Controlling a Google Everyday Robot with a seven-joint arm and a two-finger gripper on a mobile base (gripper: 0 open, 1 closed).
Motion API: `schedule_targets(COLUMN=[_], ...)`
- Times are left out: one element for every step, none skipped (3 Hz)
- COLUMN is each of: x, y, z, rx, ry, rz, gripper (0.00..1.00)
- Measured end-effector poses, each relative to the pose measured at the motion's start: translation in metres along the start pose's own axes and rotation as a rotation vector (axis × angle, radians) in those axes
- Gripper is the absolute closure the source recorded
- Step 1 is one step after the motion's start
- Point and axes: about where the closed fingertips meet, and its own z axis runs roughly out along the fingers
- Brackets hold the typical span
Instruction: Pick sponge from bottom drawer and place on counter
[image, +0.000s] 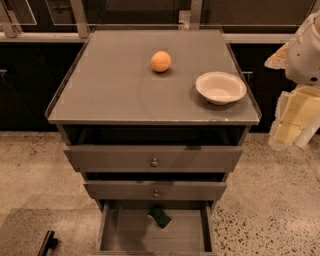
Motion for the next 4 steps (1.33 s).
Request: schedule_targets(x=[0.000,-0.010,-0.017,-0.012], y=[0.002,0.034,0.077,0.118], z=[0.001,0.009,0.059,0.143], rx=[0.009,0.027,-0.002,-0.075], ry=[-0.009,-0.086,-0.226,-0.400], rz=[-0.007,-0.054,-0.092,-0.044], gripper=[0.00,0.00,0.00,0.00])
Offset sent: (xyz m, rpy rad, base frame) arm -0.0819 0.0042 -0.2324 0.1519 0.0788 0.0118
